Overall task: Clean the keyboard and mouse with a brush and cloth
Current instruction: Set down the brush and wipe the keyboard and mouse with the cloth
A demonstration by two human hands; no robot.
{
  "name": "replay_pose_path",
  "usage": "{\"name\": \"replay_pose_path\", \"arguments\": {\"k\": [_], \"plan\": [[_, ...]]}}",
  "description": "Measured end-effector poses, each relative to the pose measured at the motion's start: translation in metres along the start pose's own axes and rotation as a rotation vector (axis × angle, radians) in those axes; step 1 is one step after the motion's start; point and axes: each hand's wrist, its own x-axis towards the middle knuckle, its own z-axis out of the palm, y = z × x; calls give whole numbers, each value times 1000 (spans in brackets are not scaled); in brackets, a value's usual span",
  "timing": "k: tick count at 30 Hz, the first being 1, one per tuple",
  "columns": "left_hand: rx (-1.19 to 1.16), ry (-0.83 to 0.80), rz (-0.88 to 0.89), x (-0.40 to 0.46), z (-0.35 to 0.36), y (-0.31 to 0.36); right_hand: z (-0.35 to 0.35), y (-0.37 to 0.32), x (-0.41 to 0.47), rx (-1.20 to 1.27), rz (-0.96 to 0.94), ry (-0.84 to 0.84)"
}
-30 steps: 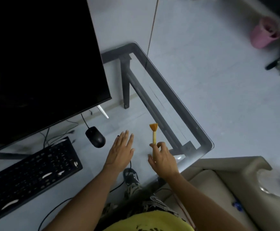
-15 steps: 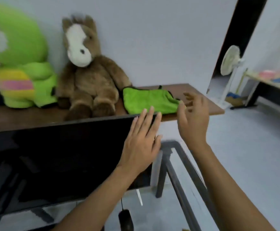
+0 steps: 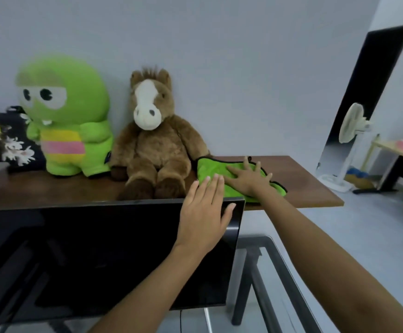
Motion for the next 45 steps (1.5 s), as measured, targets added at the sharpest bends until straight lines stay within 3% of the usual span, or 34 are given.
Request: {"name": "replay_pose_path", "arguments": {"k": [6, 8, 11, 14, 17, 21, 25, 30, 35, 39, 41, 45], "plan": [[-23, 13, -9, -1, -1, 1, -1, 0, 1, 48, -4, 37], [-22, 8, -10, -2, 0, 2, 2, 2, 1, 119, 33, 141], [-33, -11, -14, -2, -1, 0, 6, 1, -3, 212, 268, 327], [-73, -42, 15, -2, -4, -3, 1, 2, -6, 320, 404, 323], [-210, -8, -20, -5, -16, -12, -23, 0, -6, 623, 311, 197], [-345, 76, -124, -5, -47, -45, -79, -25, -24, 1033, 156, 231], [-344, 121, -218, -5, -81, -86, -121, -61, -69, 1226, -78, 285], [-361, 195, -308, -37, -112, -134, -119, -119, -147, 1320, -382, 191], [-339, 152, -418, -134, -115, -180, -15, -179, -204, 1228, -453, -73], [-341, 29, -559, -252, -89, -217, 108, -221, -234, 1121, -300, -338], [-340, -85, -642, -309, -71, -235, 167, -234, -237, 1010, -225, -378], [-316, -304, -787, -410, -44, -275, 269, -268, -240, 770, -122, -306]]}}
